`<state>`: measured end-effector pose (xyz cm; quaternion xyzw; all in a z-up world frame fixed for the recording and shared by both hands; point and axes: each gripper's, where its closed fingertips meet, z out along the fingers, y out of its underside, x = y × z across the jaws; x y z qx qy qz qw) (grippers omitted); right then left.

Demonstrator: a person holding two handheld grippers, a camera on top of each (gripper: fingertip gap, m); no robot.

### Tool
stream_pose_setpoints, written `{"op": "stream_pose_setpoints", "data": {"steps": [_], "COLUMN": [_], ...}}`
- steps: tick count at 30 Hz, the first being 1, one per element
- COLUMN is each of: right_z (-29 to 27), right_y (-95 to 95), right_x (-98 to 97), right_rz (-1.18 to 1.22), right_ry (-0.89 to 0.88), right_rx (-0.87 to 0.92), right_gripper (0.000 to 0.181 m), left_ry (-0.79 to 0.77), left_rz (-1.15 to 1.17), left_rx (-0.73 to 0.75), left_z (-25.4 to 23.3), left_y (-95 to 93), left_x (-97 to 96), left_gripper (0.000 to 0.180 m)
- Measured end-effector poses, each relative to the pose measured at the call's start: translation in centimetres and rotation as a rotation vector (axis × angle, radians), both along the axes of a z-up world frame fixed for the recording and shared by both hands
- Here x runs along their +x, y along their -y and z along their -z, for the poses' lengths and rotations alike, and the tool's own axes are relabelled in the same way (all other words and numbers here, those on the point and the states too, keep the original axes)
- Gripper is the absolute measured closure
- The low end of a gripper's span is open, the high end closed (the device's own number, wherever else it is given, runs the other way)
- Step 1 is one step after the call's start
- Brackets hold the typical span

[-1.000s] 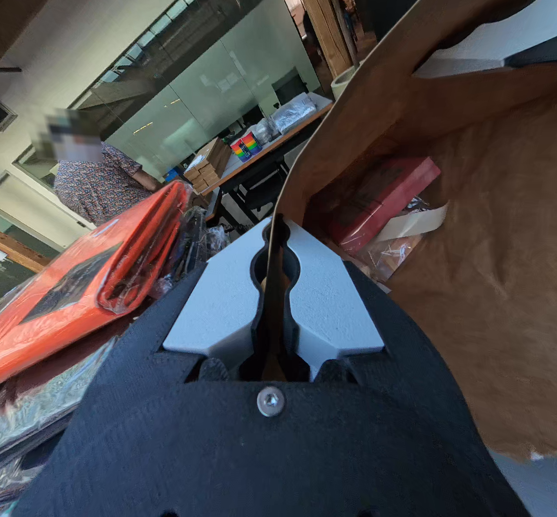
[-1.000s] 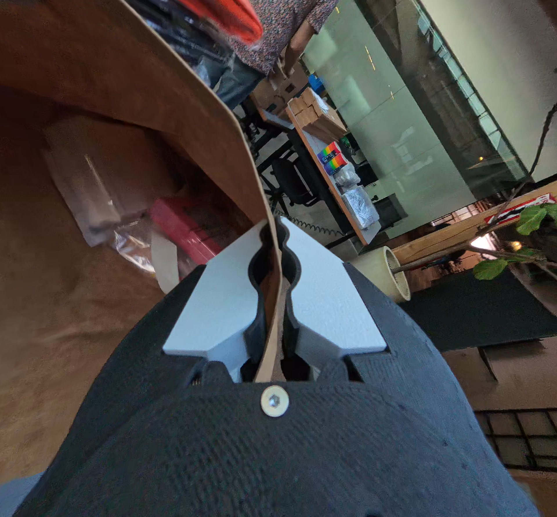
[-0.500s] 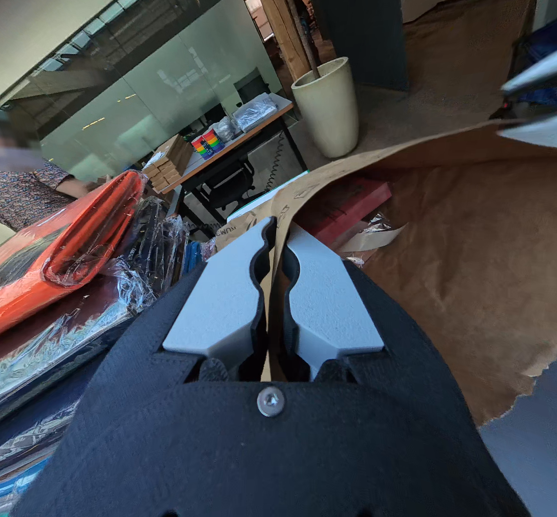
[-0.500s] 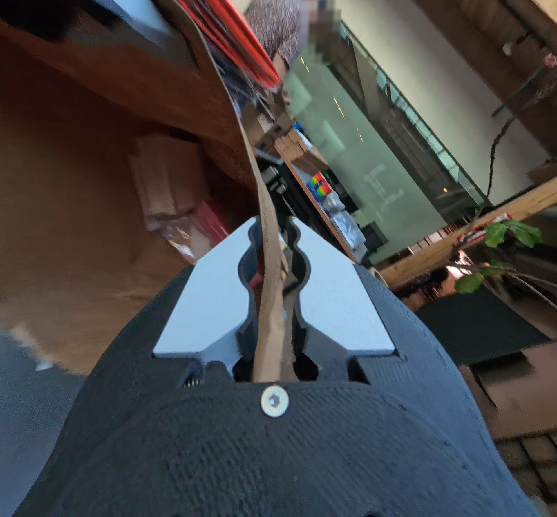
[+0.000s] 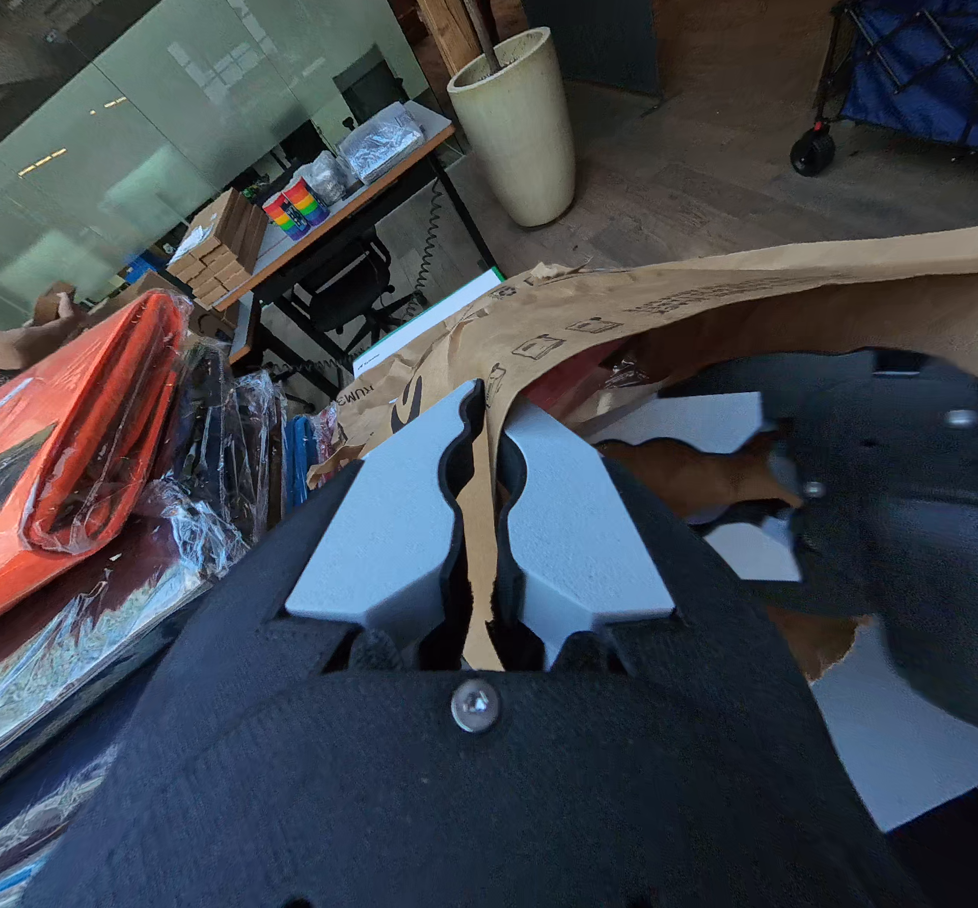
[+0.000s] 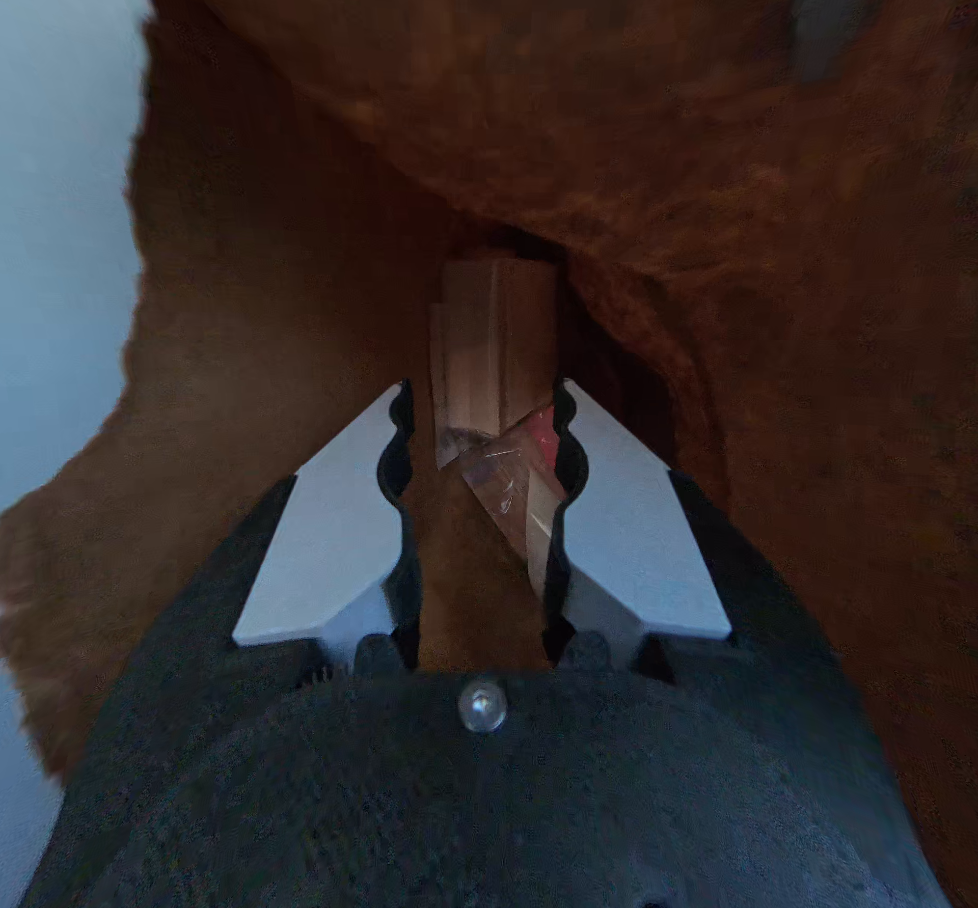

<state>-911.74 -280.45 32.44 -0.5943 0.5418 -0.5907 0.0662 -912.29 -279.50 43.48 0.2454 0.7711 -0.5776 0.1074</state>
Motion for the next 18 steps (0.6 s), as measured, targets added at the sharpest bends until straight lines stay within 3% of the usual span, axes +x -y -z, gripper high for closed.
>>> {"op": "stream_pose_setpoints", "data": {"steps": [10,18], "right_z": [3.2,4.8], "right_y": [6.0,7.6], "right_x": [4.2,5.4], "right_rz": [-0.058,-0.083], "right_ry": [-0.015,0.038], "right_rx": [0.143,0.238], "right_gripper": [0.137,0.151], "left_ry": [-0.156,-0.101], "left_rz": [0.031,0.028], "left_rx": [0.061,0.071], "left_z": [-1.5,-1.1], "left_y": [1.5,1.5], "left_x": [-0.8,-1.2], "left_gripper": [0.18,0.18]}}
